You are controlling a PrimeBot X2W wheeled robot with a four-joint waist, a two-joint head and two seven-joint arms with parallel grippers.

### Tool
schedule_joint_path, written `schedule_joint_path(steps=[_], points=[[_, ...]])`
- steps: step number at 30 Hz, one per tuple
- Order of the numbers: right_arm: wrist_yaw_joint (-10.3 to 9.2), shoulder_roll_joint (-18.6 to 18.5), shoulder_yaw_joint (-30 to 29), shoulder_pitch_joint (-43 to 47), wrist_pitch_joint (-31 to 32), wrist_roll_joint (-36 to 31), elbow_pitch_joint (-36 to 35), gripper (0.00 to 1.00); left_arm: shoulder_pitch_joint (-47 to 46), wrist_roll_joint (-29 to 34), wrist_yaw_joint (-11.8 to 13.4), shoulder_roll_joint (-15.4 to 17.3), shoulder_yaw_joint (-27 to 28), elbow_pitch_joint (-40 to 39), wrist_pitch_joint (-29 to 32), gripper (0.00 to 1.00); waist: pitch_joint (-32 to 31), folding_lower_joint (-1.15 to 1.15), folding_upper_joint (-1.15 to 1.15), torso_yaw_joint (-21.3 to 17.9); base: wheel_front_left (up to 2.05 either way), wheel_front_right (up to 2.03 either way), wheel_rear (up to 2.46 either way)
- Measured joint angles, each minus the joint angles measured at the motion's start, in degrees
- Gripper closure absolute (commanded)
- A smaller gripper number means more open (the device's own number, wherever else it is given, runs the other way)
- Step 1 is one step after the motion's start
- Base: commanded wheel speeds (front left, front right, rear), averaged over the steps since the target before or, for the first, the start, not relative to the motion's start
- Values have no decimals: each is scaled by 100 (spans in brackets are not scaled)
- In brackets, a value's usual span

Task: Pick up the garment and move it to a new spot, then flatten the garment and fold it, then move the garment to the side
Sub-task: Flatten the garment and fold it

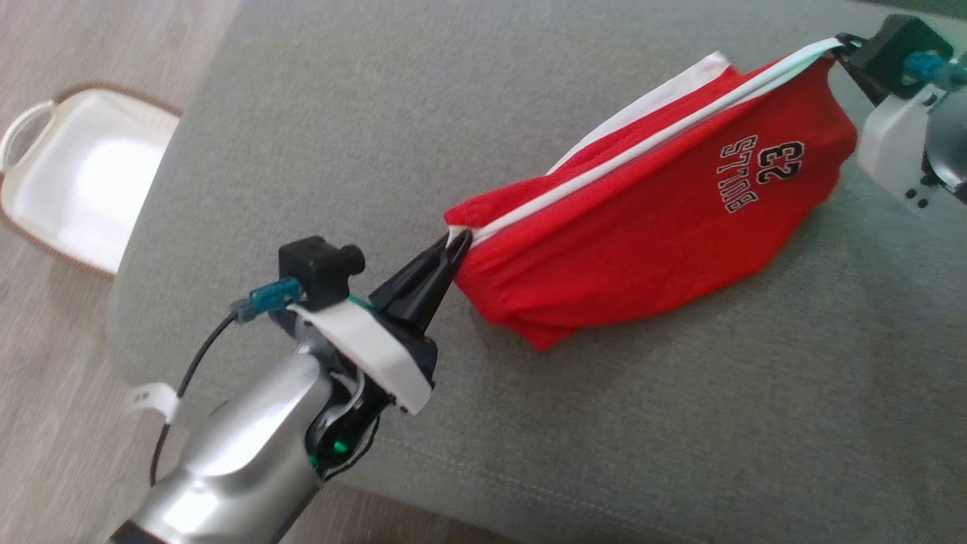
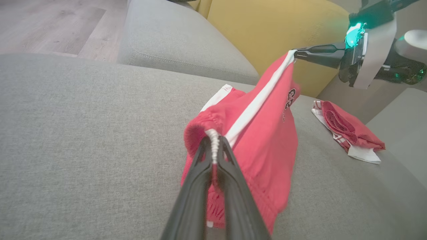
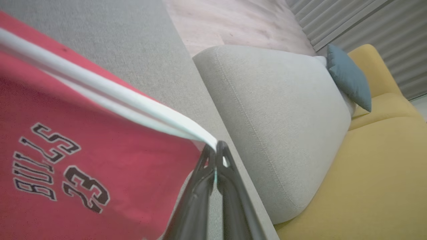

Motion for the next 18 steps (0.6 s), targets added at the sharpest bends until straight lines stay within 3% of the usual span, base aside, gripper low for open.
schedule_joint_path(steps=[14, 15, 16, 17, 18], points=[[0, 193, 1147, -840, -153, 248, 817, 100, -401, 5, -48, -407, -153, 501, -47, 100, 537, 0, 0, 375, 0, 0, 0], [0, 193, 1147, -840, -153, 248, 817, 100, -401, 5, -48, -407, -153, 501, -47, 96, 537, 0, 0, 375, 0, 0, 0], [0, 229, 1179, -840, -165, 248, 884, 100, -401, 5, -48, -416, -149, 521, -47, 76, 555, 0, 0, 383, 0, 0, 0], [0, 263, 1201, -843, -197, 248, 936, 93, -401, 5, -48, -421, -141, 547, -47, 47, 573, 0, 0, 390, 0, 0, 0], [0, 293, 1221, -856, -244, 243, 984, 6, -401, 7, -48, -427, -129, 587, -47, 17, 591, 0, 0, 397, 0, 0, 0]])
